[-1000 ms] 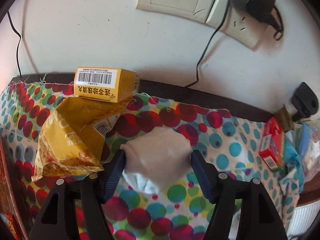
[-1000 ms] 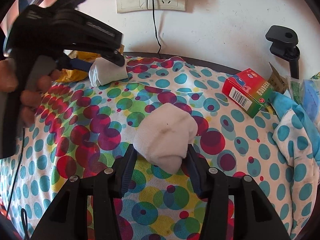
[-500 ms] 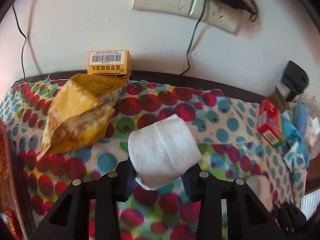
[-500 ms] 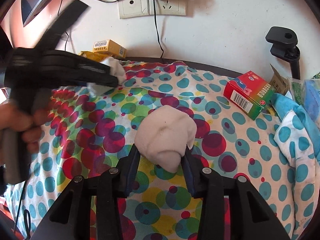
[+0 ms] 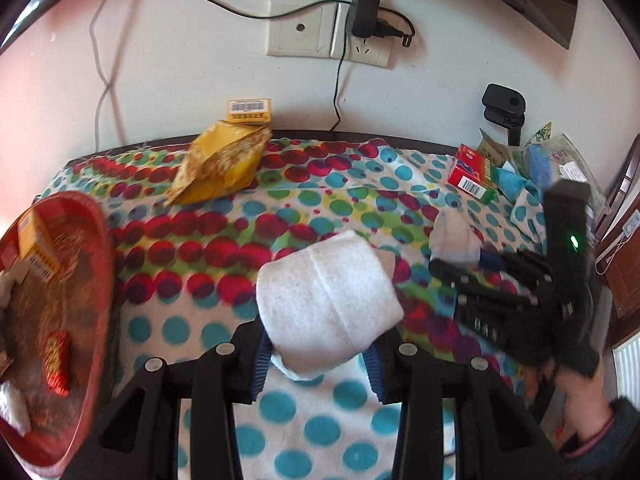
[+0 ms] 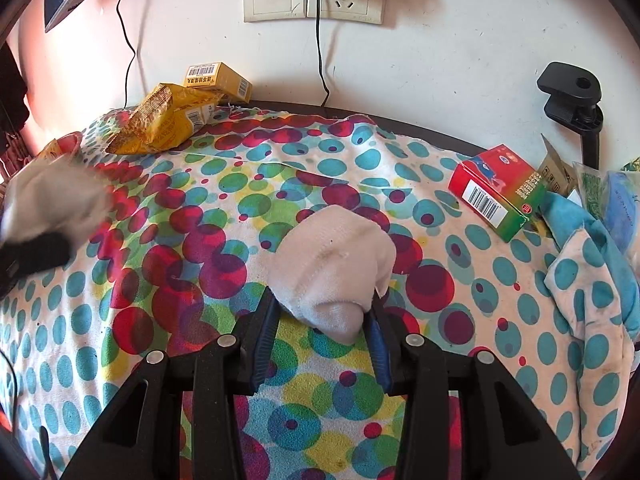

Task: Organize objects
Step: 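Carry the white sock over the red tray with the left gripper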

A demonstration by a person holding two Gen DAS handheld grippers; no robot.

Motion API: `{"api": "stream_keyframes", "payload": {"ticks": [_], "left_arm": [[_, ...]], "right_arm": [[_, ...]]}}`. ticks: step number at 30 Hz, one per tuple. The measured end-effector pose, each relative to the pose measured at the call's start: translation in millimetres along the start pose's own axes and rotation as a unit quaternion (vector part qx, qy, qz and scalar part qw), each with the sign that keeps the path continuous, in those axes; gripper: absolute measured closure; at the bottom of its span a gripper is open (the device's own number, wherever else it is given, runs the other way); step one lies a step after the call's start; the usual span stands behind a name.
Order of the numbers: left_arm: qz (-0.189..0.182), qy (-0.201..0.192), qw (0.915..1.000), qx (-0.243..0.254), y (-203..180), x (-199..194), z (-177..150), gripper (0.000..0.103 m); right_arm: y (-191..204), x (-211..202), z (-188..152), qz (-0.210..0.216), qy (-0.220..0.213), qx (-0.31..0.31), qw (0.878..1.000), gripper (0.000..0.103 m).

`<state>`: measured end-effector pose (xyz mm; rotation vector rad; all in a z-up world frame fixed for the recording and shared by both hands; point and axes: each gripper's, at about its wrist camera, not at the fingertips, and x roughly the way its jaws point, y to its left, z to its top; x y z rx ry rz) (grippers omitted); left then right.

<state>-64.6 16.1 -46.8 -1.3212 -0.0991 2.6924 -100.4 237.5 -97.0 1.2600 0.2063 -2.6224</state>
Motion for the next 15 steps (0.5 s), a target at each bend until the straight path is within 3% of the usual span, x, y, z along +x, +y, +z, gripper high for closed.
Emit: {"api": "stream_keyframes", "payload": {"ticks": [8,15], "left_arm": [[0.000,-0.016,0.9970,-0.076,45.7,-56.2,-45.9,0.063],[0.027,-0.032,0.9918,-0.120,92.7,-96.6,-55.7,0.063]], "right_arm": [[-0.5,-0.3,0.3,-0.002,0.000,-0.002,1.000,0.062],[-0.7,-0.7,1.4,-0.006,0.000,-0.005,1.000,0.062]]}}
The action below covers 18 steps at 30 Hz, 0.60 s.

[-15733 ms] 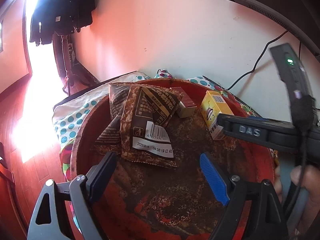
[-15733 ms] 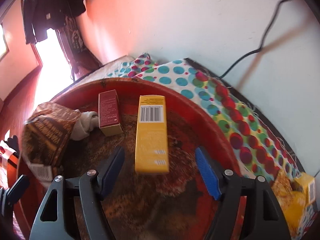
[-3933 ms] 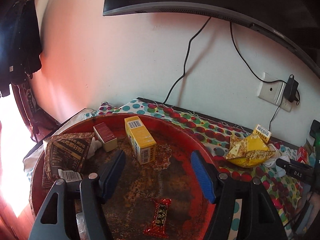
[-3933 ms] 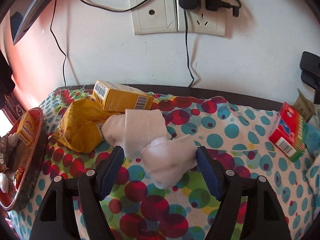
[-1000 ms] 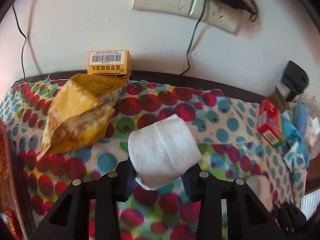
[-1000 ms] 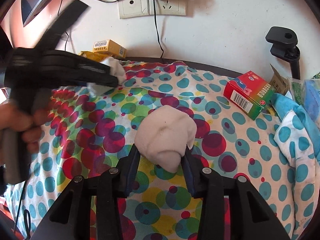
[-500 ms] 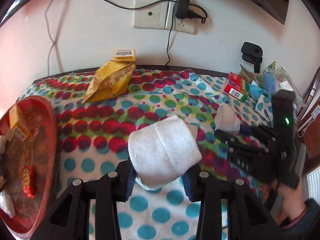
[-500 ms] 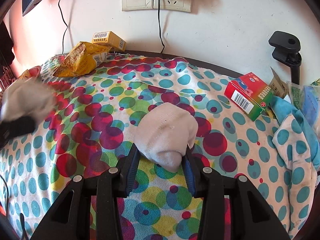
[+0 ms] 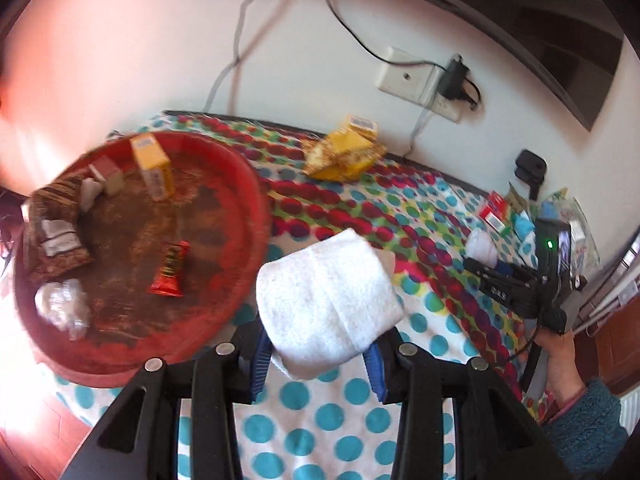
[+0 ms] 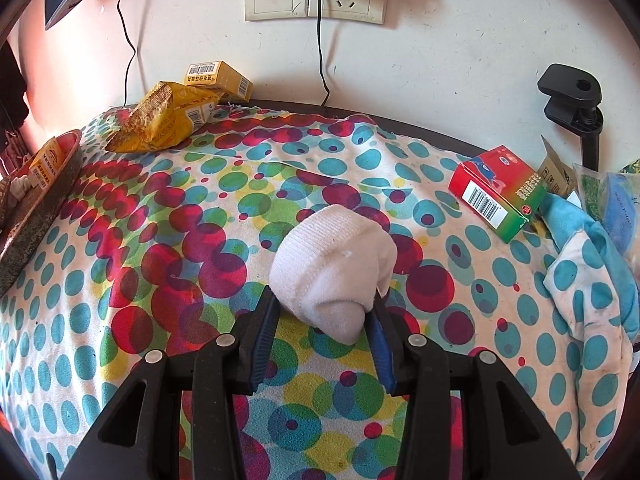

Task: Organize objects
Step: 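Carry the white sock over the red tray with the left gripper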

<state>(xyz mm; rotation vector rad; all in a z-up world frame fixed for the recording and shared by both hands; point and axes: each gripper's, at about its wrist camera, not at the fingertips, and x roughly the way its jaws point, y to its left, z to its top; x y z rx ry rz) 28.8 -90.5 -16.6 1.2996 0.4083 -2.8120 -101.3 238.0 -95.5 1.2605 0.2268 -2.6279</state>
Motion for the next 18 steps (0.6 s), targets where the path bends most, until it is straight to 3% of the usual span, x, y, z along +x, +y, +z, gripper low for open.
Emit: {"api": "stream_keyframes", "payload": {"ticks": [10,18], "left_arm": [[0.041,-0.022,0.9982,-0.038,58.1,-25.3,17.3,0.063],[0.100,-0.022,0.9947,-0.010,78.6,-14.2,28.0,0.063]], "right_arm": [[-1.2,0.3,1.4,-0.002,0.000,-0.001,1.000,0.062],[-2.5,0.9,1.0,-0.004,0.002,0.003,1.000,0.059]]}}
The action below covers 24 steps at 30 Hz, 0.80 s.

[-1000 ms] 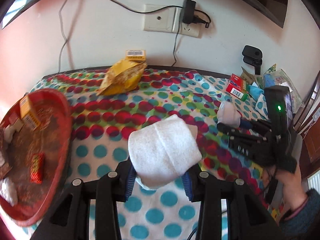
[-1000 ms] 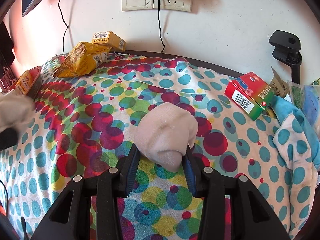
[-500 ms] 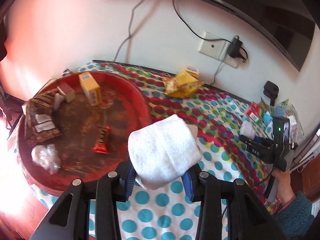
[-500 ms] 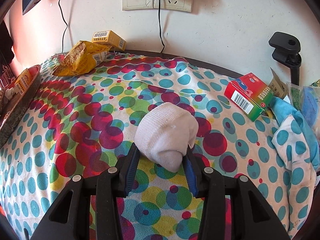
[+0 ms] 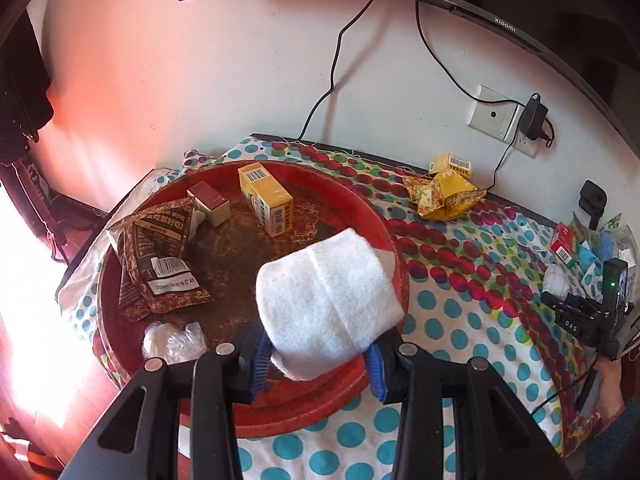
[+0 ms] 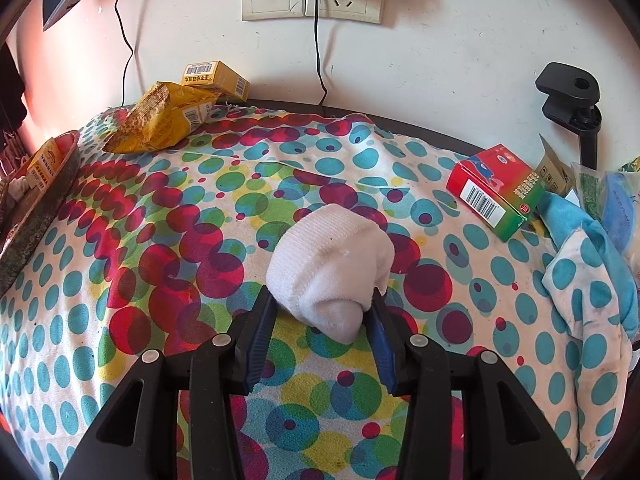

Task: Organize objects
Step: 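Carry the white sock over the red tray with the left gripper, then lower the sock into the red tray and open the left gripper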

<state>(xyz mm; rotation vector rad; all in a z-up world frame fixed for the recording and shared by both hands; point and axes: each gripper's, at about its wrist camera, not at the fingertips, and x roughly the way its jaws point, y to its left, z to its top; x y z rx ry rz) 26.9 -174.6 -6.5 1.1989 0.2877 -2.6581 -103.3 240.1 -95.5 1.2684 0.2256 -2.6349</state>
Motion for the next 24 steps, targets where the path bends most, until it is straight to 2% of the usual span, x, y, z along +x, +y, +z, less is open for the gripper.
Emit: {"api": "stream_keyframes", "payload": {"ticks": [12,24], "left_arm": [[0.056,0.017,0.9982,0.009,22.6,37.1,18.5,0.063],[0.076,0.060,0.9953,0.004,46.0,83.6,35.5,0.063]], "right_arm": [[-2.6,0.6,0.0,0.002,0.002,0.007,1.000,0.057],[-3.4,0.5,0.9,0.002,0.002,0.008,1.000,0.055]]}}
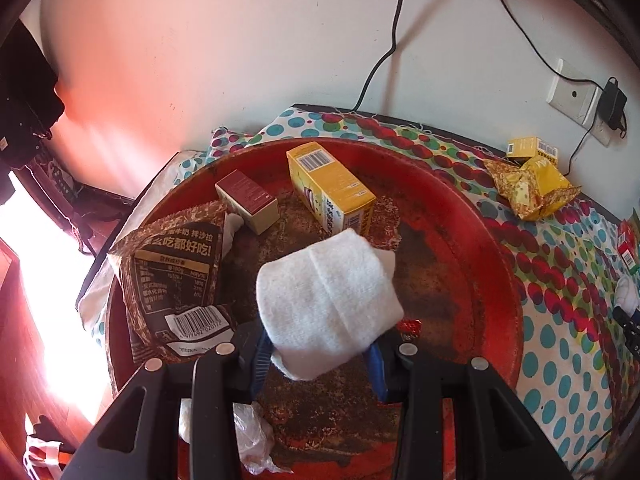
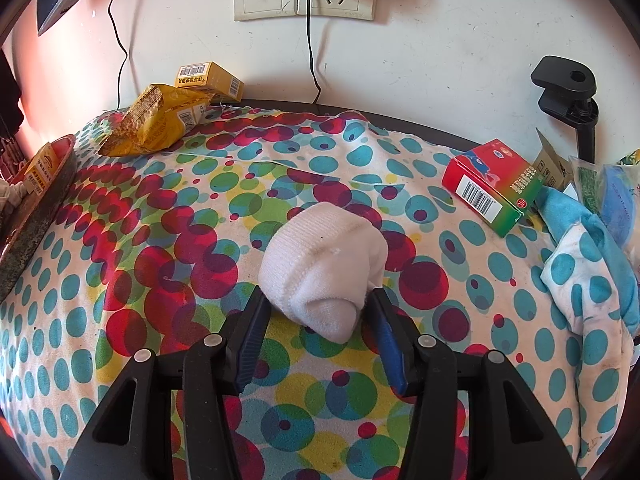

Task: Organize objects
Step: 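Lower the sock into the red tray and open the left gripper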

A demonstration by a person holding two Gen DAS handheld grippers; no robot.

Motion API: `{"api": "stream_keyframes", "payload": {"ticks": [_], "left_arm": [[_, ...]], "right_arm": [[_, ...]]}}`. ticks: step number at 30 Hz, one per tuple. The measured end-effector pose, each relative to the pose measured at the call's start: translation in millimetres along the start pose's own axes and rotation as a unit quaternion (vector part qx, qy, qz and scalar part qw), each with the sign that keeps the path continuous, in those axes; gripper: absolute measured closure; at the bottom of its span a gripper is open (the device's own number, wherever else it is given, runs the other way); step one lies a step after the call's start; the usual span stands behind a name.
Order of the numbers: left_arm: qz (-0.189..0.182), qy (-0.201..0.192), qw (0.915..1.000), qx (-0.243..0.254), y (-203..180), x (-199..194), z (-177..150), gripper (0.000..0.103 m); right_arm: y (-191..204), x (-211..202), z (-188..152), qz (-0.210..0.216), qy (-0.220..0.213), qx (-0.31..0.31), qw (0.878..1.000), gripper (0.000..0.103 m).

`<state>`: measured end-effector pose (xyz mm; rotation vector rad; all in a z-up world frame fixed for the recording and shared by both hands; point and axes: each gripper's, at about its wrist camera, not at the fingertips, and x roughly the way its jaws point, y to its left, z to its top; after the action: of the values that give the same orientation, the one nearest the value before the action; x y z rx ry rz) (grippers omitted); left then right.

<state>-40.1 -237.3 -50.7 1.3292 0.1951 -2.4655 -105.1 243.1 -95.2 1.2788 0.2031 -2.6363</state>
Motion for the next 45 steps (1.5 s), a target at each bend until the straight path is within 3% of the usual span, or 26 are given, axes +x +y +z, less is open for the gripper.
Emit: {"api": "stream_keyframes", "payload": {"ticks": [9,24,30,39,45], "left_arm": [[0.007,0.034,0.9994,-0.003,7.6,34.4,13.7,0.063],[0.049,0.039,0.9980,0.009,2.8,51.7,14.3,0.057],[0.064,0.033,0.9972,0.021,-2.7,48.8,15.2,0.047],[0.083,0.007,0.9957,0.041,-5.1,24.8,19.7,0.043],[0.065,0.004,0.9971,0.038,-3.2,7.2,22.4,0.039]], "right_arm": [[-0.6,-0.4,0.1,0.000,0.000,0.000,1.000,0.055],[-0.7,-0.4,0.6,0.000,0.000,0.000,1.000,0.055],[-2.3,0.2,2.0,0.000,0.001,0.000,1.000,0.054],[-3.3,0.6,2.2,-0.002,0.001,0.000,1.000,0.052],[-2.7,-0.3,1.4,-0.005,0.002,0.002,1.000,0.050]]}}
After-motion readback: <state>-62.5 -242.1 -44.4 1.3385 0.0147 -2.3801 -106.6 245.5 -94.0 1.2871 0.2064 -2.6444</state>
